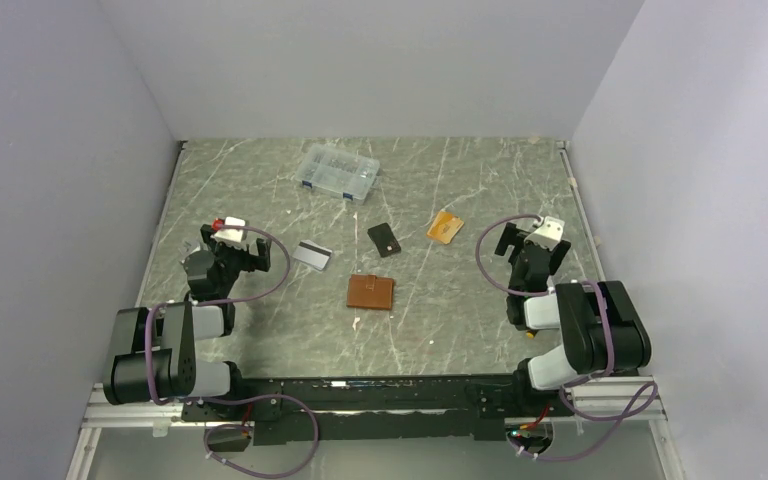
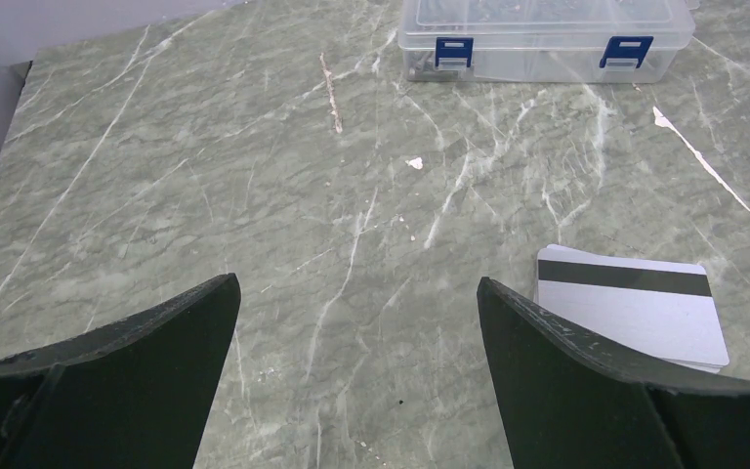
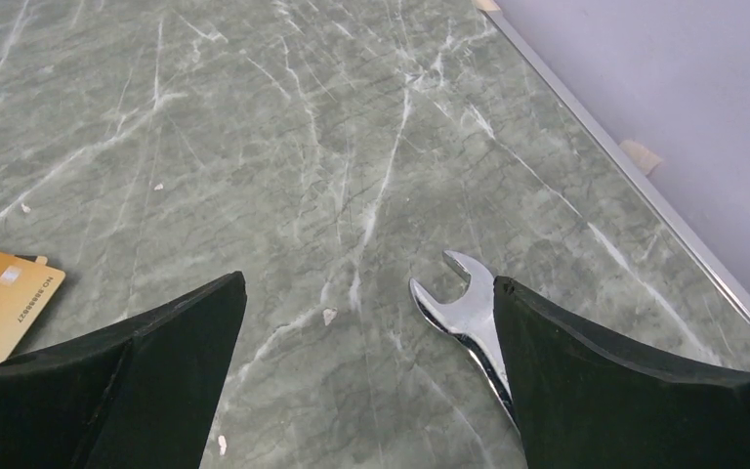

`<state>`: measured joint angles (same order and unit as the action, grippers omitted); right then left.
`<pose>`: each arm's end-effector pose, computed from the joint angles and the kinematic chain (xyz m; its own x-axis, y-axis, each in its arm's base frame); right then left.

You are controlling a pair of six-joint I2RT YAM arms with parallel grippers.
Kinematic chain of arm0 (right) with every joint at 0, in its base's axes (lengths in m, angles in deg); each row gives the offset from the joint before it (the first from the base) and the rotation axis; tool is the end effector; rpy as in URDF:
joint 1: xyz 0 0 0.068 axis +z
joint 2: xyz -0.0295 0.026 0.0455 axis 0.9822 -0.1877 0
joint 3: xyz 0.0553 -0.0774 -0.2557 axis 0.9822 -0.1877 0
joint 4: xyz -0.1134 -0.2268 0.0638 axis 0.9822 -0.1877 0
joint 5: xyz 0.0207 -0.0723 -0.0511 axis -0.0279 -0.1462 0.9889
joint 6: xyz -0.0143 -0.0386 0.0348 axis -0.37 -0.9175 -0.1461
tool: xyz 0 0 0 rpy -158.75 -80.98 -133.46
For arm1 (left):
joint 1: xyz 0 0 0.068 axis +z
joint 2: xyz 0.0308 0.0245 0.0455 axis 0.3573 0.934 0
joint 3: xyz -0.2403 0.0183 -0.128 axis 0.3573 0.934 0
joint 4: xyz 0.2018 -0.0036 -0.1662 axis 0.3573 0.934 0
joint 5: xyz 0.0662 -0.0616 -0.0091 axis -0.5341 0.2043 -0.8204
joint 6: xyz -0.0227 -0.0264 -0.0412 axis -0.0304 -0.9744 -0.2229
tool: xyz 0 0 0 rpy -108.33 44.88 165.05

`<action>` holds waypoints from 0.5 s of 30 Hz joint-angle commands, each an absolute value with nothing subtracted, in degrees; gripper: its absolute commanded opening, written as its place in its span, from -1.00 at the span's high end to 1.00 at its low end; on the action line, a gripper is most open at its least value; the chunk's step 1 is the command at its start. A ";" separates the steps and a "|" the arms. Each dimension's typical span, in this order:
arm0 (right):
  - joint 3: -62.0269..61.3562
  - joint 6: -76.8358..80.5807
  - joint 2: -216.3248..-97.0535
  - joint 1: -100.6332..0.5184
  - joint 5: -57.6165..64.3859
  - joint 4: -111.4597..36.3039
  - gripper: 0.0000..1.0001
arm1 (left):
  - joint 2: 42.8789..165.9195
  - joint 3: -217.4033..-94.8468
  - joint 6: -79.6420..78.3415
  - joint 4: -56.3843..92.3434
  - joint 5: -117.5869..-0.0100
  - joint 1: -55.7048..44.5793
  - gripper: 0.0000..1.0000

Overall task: Put the credit cards into the card holder
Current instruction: Turn over the card holder at the center of the board.

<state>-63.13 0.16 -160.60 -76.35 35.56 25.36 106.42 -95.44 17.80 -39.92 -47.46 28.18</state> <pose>0.2345 -0.0033 0.1436 -0.1371 0.0742 -0.9878 0.3774 0.9259 0.0172 0.2238 0.0164 0.1608 -0.0766 0.1038 -0.9916 0.2230 0.9711 0.0845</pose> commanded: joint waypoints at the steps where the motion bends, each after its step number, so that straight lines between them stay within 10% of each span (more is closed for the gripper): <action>1: -60.46 -1.23 -156.17 -74.81 39.89 23.10 -1.00 | 106.02 -95.95 18.18 -41.94 -47.70 28.03 -0.97; 5: -48.44 5.75 -148.22 -71.02 50.55 -5.62 -1.00 | 105.08 -96.02 17.86 -41.76 -46.52 28.31 -0.97; 9: -40.43 26.77 -143.42 -72.07 49.55 -25.78 -1.00 | 98.45 -109.18 20.35 -9.94 -42.85 29.01 -0.97; 15: -39.39 32.20 -137.35 -74.05 23.59 -30.01 -1.00 | 95.53 -123.03 22.63 19.27 -36.36 29.02 -0.97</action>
